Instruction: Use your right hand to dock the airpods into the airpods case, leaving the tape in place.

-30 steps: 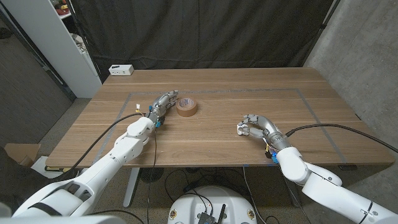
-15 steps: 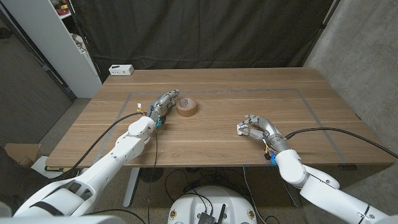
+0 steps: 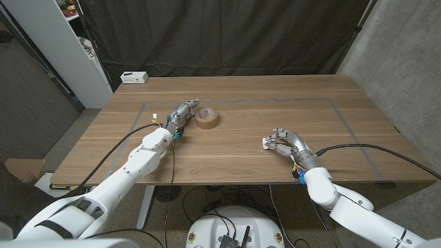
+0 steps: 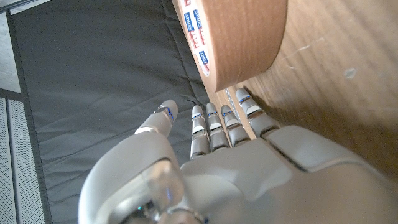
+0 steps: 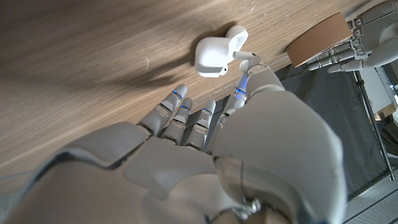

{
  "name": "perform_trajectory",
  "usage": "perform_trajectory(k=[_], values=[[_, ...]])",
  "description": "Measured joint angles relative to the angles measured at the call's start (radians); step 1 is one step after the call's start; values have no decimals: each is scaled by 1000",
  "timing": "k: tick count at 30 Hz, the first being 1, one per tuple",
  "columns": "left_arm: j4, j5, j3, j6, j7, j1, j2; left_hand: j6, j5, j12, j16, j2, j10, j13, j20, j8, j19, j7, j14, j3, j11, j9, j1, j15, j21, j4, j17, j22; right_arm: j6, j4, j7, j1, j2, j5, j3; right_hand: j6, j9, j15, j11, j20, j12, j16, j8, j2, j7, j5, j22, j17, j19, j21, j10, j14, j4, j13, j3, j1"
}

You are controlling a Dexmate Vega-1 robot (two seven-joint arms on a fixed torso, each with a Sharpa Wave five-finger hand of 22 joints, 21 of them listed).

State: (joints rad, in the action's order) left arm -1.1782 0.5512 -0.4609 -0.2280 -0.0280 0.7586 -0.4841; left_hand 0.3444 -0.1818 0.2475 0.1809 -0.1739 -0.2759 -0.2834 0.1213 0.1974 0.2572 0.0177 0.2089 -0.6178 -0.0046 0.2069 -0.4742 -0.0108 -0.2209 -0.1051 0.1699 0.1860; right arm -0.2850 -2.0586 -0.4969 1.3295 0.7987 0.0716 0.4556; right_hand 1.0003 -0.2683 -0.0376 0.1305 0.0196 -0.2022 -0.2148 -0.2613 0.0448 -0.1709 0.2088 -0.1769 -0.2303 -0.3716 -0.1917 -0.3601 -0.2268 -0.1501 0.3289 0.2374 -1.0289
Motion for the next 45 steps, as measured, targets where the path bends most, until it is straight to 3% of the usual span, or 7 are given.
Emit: perform_trajectory(k=[20,45], values=[[44,0,-5,-8,-28,-28,11,-6,0,0,0,0,0,0,0,0,0,5,0,0,0,0,0,0,0,0,0,1,-25,11,-32,3,-16,1,8,0,4,0,0,0,0,1,0,0,-8,0,0,-5,0,0,10,10,7,-1,7,0],[19,-8,-14,-1,-10,-19,16,-6,0,0,0,0,0,0,0,0,0,5,0,4,0,0,-8,0,0,-4,-2,1,20,-12,-60,61,13,15,-28,4,5,0,9,0,0,-7,0,0,-12,0,0,-9,0,0,1,-7,3,-4,20,0]])
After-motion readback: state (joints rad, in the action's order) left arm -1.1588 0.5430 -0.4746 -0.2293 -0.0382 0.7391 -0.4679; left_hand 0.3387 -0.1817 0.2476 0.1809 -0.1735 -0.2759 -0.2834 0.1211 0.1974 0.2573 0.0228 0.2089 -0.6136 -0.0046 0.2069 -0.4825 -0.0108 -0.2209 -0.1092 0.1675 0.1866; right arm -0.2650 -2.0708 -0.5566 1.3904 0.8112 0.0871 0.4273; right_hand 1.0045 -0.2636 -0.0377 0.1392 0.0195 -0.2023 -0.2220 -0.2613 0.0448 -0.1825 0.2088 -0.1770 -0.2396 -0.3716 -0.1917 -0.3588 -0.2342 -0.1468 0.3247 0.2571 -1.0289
